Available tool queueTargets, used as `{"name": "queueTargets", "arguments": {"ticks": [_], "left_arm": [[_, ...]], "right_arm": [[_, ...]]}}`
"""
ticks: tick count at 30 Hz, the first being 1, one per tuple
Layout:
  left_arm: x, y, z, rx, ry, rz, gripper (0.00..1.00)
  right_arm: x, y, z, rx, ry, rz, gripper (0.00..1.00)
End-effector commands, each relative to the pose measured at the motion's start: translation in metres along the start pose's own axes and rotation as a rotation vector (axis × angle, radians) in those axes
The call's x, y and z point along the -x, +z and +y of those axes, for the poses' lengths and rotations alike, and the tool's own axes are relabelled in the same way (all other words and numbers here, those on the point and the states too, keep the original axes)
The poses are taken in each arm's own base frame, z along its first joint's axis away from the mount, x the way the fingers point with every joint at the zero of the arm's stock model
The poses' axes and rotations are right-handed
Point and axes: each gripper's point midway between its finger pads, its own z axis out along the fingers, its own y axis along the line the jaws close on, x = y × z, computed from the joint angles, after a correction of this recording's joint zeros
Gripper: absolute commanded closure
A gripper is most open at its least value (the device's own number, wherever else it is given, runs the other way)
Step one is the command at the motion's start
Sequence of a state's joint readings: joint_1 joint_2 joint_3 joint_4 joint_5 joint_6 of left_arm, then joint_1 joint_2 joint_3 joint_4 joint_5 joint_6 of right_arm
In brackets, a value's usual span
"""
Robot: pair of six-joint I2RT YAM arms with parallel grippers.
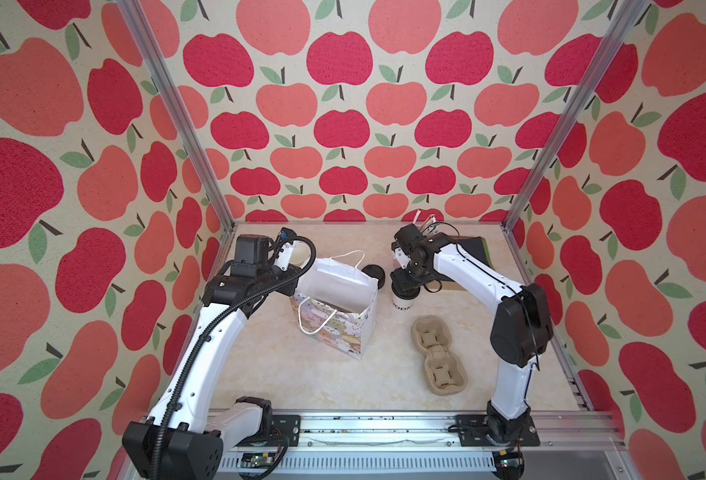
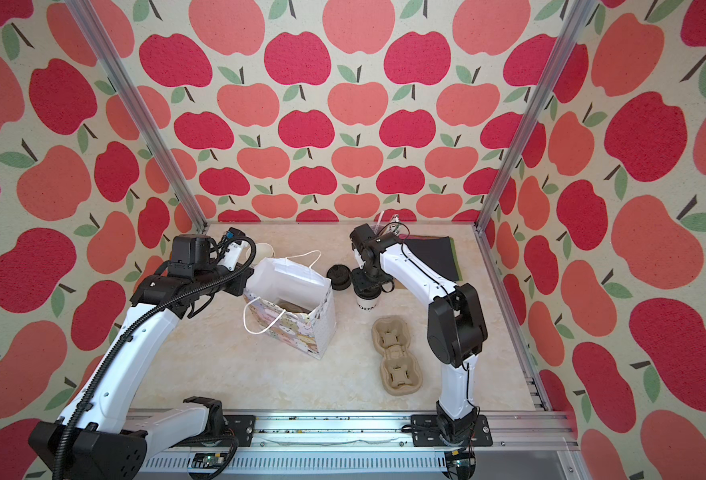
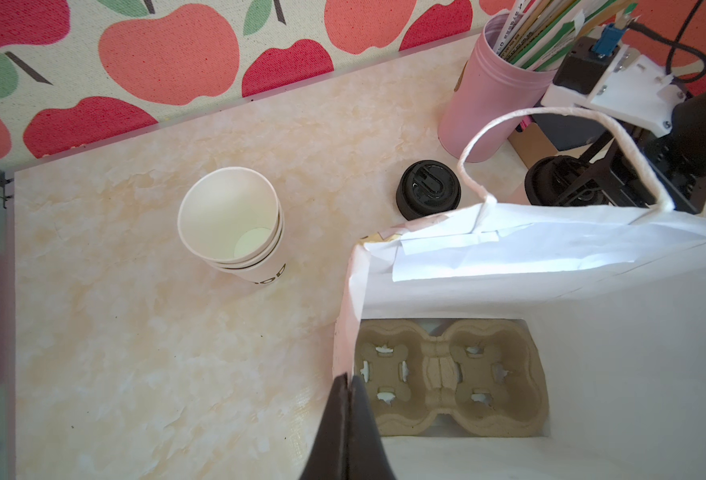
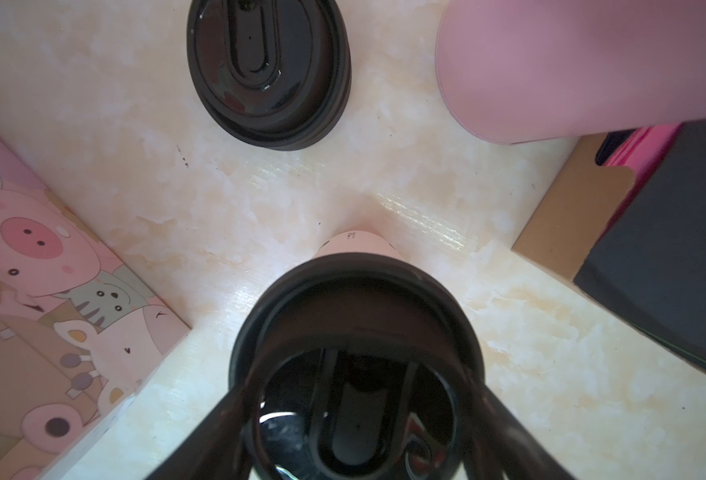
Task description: Pack the takeout coffee
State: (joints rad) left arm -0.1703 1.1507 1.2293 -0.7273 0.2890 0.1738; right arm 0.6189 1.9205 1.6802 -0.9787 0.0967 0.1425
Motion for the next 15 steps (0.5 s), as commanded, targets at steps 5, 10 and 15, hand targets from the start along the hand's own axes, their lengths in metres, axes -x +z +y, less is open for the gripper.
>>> {"name": "queueTargets", "arguments": {"ticks": [5,10,15], "left_arm": [[-0.0051,0.0048,-0.0020,-0.021,-0.013,0.018,1.00],[-0.0054,0.0052,-0.0012,-0.018,-0.014,0.019,1.00],[-0.0039,0.0063,-0.0033,-0.031,-0.018,0.012,1.00]], "right_arm": [[-0.0341,0.0304,-0.0094,-0.044,-0.015,0.153,0.30],[-0.0348,0.0312,-0.0084,-0.038,-0.012,0.152,0.30],[-0.0364,0.0324,-0.0072,-0.031,-0.012,0.157,0.30]]}}
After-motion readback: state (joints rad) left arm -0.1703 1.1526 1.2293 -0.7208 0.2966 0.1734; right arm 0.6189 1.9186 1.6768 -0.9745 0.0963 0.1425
